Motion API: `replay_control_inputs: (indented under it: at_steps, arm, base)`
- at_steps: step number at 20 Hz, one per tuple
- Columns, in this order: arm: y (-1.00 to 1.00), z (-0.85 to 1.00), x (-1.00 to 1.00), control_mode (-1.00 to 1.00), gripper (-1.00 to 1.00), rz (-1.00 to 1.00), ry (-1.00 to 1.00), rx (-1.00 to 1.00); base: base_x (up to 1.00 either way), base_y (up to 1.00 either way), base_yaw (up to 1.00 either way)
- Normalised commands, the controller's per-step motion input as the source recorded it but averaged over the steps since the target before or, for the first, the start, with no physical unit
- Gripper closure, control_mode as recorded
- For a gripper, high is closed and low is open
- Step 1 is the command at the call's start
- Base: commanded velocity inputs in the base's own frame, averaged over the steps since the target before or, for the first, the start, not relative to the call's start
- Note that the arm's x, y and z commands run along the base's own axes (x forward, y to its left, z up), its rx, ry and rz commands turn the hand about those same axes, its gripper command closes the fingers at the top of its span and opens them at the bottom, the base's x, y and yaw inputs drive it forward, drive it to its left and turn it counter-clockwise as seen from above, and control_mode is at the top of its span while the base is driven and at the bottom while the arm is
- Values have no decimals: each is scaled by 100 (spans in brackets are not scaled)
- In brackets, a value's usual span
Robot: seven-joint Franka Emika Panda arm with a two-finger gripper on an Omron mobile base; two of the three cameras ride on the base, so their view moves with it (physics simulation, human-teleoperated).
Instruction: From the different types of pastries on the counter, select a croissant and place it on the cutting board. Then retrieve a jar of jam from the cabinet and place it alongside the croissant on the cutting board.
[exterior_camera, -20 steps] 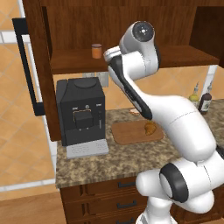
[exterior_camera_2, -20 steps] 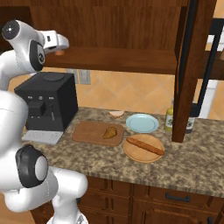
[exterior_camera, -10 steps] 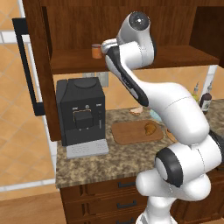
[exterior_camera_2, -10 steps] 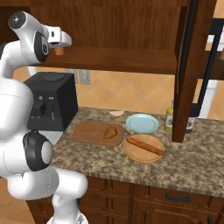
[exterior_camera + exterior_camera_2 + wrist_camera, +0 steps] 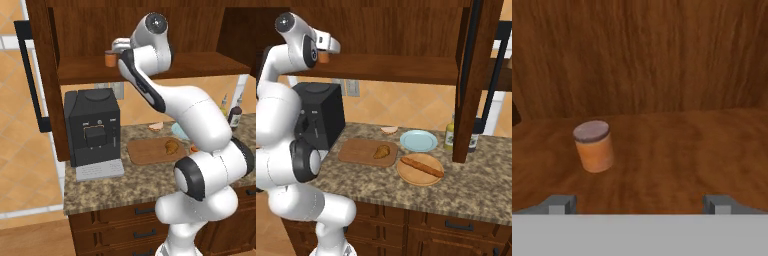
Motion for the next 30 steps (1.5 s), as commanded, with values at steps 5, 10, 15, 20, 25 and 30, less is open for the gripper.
replay_control_inputs:
  at_steps: [5,10,15,20,25,30]
  arm:
    - [0,0,27,-100,-100,1,23,0]
    - [0,38,21,-100,-100,2,25,7]
    - [0,2,0,-100,-100,13,-1,6]
    - [3,-71,0,-100,-100,11,-27,-1]
    - [0,-55,23,-100,-100,7,-33,0]
    - [0,-3,69,-100,-100,0,-1,19]
  base:
    - [0,0,0]
    - [0,0,0]
    - [0,0,0]
    - [0,0,0]
    - [0,0,0]
    - [0,0,0]
